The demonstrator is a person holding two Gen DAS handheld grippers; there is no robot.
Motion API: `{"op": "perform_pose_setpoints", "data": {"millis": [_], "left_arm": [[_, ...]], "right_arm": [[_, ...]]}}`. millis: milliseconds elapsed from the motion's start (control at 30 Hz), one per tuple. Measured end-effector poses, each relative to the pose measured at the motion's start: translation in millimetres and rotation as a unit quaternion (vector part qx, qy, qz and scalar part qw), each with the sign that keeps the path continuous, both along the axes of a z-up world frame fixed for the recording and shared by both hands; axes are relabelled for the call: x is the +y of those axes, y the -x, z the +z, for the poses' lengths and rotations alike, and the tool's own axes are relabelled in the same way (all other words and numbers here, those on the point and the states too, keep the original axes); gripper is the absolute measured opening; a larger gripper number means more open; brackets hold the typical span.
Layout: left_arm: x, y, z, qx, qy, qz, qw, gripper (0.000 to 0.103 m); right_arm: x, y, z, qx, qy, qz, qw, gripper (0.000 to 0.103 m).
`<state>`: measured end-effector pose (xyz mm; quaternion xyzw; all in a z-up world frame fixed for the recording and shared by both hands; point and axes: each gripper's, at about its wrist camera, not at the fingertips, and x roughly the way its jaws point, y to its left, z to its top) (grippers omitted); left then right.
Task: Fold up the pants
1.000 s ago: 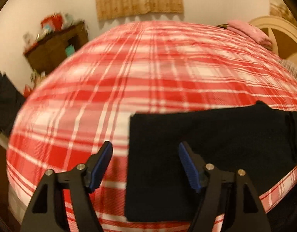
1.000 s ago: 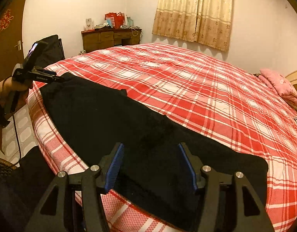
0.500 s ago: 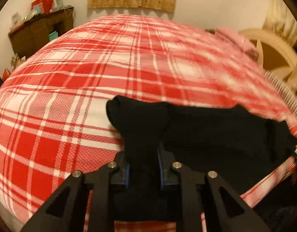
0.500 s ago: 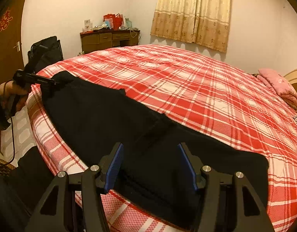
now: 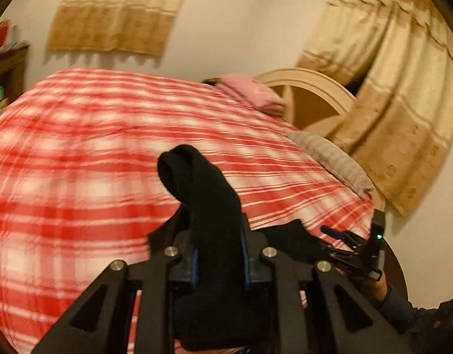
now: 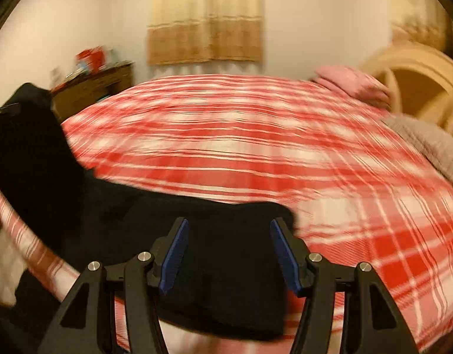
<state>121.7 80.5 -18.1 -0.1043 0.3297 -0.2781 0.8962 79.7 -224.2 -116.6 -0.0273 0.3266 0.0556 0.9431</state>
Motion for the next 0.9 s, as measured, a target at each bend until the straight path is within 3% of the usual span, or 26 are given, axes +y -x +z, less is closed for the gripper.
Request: {"op": "perform_pose_setpoints", "data": {"millis": [100, 200, 333, 567, 633, 733, 800, 867, 900], "left_arm": [[-46.4, -13.6, 6.1, 0.005, -0.003, -0.041, 0.9991, 0.022], [-98.2, -17.4, 3.1, 0.01, -0.031, -0.073, 0.9968, 0.022], [-158.5, -27.9, -33.0, 0.035, -0.085, -0.104, 0.9903, 0.022], [-222.5, -41.6, -87.9, 0.081, -0.119, -0.131, 0.9809, 0.022], [-238.4, -36.9, -91.1, 0.077, -0.129, -0.139, 0.9789, 0.025], [-250.7, -24.7, -88.5, 0.07, -0.114, -0.17, 0.9764, 0.028], [-251.8, -14.2, -78.6, 0.042, -0.125, -0.177, 0.9753, 0.036], [-243.6, -2.1, -64.8, -0.001, -0.137, -0.168, 0.9763, 0.065], [-236.4, 1.2, -59.5, -0.016, -0.134, -0.161, 0.9776, 0.068]], "right_arm": [[-33.3, 0.6, -0.3, 0.004, -0.021, -0.048, 0.999, 0.059], [-61.6, 4.5, -2.0, 0.005, -0.034, -0.085, 0.996, 0.059], [-91.6, 13.0, -6.8, -0.001, -0.044, -0.12, 0.992, 0.06], [-115.9, 18.4, -22.3, 0.003, -0.061, -0.14, 0.988, 0.06], [-116.8, 17.7, -24.2, 0.002, -0.068, -0.138, 0.988, 0.06], [-115.6, 19.2, -25.7, -0.006, -0.07, -0.133, 0.989, 0.06], [-115.7, 19.3, -25.9, -0.008, -0.078, -0.125, 0.989, 0.06], [-114.0, 23.2, -21.5, -0.02, -0.103, -0.11, 0.988, 0.06], [-111.8, 25.6, -17.8, -0.027, -0.114, -0.102, 0.988, 0.06]]}}
